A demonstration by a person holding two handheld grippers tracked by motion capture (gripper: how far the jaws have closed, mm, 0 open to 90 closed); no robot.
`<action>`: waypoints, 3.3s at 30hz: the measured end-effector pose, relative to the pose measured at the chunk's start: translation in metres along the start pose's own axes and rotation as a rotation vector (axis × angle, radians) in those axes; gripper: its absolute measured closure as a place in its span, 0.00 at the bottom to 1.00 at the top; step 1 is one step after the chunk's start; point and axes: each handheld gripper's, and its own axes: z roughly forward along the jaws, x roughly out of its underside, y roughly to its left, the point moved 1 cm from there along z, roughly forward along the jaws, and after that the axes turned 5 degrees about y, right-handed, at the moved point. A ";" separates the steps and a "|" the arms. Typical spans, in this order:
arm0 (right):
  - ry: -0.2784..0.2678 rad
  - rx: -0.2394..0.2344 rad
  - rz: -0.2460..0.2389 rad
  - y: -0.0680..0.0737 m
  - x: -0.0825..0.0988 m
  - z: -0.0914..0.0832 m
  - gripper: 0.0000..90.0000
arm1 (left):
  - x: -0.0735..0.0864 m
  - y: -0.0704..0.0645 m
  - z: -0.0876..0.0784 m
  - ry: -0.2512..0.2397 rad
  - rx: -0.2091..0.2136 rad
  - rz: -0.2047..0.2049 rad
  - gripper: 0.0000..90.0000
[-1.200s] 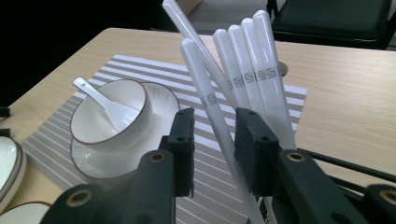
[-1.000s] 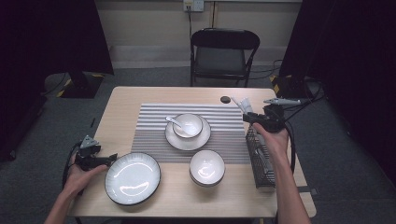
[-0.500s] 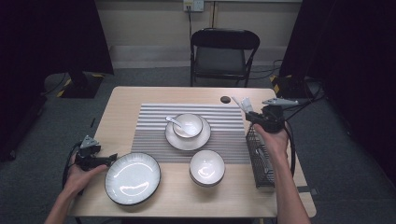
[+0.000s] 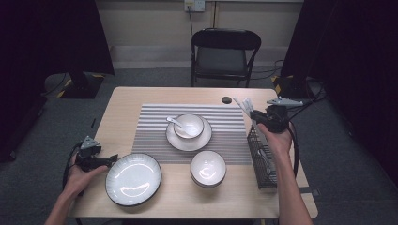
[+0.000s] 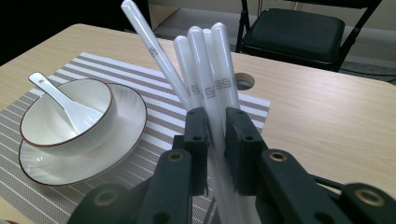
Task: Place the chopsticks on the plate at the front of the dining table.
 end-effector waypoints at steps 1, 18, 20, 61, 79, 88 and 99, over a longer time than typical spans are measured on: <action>0.000 0.003 0.001 -0.001 0.000 0.000 0.89 | 0.000 0.000 0.000 0.000 0.000 0.000 0.16; -0.057 -0.009 -0.006 -0.001 0.000 -0.010 0.89 | 0.000 0.000 0.000 0.000 0.000 0.000 0.16; -0.064 -0.003 -0.011 -0.001 0.000 -0.012 0.90 | 0.000 0.000 0.000 0.000 0.000 0.000 0.16; -0.203 -0.019 -0.006 -0.001 -0.005 -0.031 0.95 | 0.000 0.000 0.000 -0.001 -0.003 -0.004 0.16; -0.227 -0.034 -0.015 0.002 -0.007 -0.039 0.95 | -0.002 -0.002 -0.003 0.029 0.004 0.002 0.20; -0.247 -0.034 -0.024 0.006 -0.013 -0.046 0.95 | -0.006 0.005 -0.014 0.011 0.030 -0.036 0.21; -0.260 -0.038 -0.031 0.008 -0.017 -0.050 0.95 | -0.020 0.000 -0.036 -0.090 0.109 -0.054 0.23</action>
